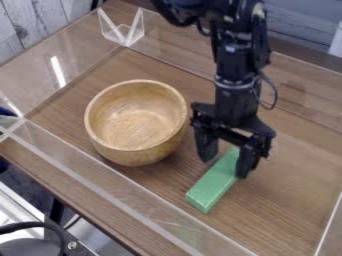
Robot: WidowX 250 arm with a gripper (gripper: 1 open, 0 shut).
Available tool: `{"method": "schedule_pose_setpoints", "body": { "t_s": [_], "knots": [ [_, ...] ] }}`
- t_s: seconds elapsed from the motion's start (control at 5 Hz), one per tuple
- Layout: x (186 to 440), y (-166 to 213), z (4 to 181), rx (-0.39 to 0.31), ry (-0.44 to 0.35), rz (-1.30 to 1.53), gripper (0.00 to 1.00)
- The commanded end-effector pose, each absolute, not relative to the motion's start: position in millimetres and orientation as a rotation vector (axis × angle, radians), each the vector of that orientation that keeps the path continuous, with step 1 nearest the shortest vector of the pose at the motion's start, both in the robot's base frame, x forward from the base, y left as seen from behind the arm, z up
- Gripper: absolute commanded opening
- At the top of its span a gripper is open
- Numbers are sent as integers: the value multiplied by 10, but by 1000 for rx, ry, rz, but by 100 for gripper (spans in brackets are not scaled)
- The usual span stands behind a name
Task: Remove the green block from inside the brown bowl and put it on the table
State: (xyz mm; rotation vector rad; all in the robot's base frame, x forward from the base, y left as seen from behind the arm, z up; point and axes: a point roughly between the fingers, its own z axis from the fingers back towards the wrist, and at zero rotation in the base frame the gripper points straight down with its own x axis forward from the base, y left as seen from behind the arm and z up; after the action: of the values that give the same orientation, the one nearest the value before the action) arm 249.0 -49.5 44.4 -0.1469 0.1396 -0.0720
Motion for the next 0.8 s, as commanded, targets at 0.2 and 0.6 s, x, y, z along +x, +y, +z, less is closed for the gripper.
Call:
{"method": "schedule_pose_setpoints", "body": {
  "t_s": [0.2, 0.6],
  "knots": [
    [2670, -438, 1254, -138, -58, -77, 100],
    [2542, -409, 923, -105, -26, -108, 100]
  ]
}}
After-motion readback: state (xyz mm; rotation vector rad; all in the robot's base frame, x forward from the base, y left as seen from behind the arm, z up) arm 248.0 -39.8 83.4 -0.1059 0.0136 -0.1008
